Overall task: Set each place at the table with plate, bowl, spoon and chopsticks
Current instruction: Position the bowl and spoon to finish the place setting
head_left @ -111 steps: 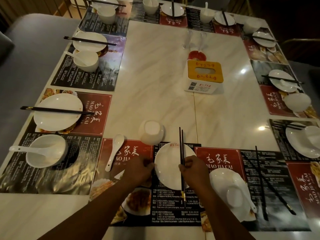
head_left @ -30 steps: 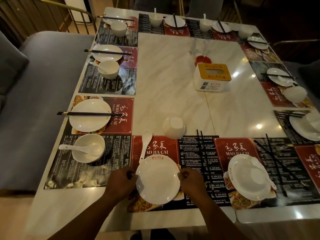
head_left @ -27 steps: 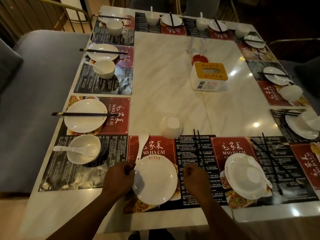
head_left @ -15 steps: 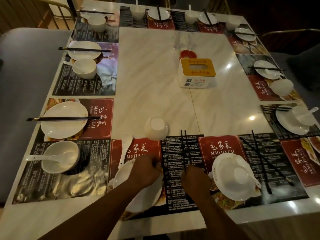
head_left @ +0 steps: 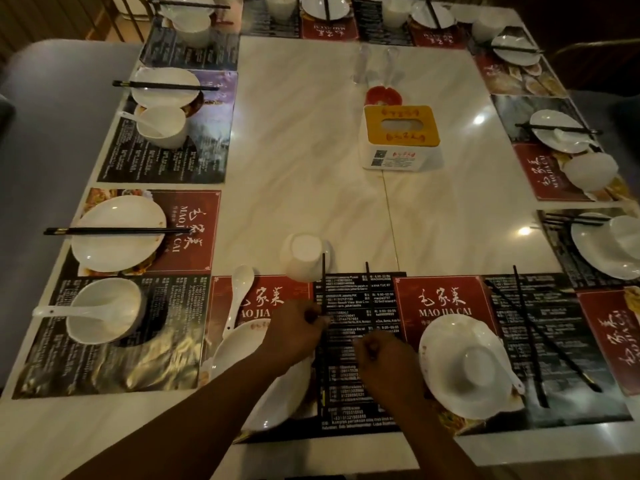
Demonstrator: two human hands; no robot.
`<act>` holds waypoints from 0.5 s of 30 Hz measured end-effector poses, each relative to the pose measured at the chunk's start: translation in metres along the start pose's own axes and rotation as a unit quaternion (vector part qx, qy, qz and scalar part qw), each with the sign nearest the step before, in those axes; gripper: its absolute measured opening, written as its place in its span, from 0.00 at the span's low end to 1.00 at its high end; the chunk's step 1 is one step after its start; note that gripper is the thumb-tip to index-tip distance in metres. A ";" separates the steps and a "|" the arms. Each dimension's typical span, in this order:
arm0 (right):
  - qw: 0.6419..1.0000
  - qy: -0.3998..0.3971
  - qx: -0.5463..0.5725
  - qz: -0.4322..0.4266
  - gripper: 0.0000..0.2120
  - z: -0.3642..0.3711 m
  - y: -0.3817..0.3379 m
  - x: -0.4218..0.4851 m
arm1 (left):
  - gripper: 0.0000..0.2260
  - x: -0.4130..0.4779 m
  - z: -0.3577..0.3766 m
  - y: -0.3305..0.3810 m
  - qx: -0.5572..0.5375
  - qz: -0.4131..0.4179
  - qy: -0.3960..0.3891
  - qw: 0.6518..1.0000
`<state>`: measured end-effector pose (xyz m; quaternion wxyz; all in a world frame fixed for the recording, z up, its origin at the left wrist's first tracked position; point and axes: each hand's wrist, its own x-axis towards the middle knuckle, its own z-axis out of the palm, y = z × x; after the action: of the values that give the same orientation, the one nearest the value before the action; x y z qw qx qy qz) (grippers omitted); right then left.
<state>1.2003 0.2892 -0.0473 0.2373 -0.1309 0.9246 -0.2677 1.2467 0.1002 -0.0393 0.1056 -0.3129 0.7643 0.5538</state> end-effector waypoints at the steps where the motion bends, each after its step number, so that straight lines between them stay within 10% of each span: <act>1: 0.999 0.022 -0.024 0.008 0.05 -0.002 0.005 0.005 | 0.03 -0.006 -0.008 -0.004 -0.017 -0.011 0.003 1.000; 15: 0.996 0.017 0.025 0.081 0.04 0.009 -0.019 0.000 | 0.00 -0.053 -0.070 -0.088 0.010 -0.075 0.059 0.995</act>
<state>1.2071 0.2696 -0.0437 0.2454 -0.0446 0.9291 -0.2731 1.3538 0.0386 -0.0549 0.1052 -0.4005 0.7489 0.5175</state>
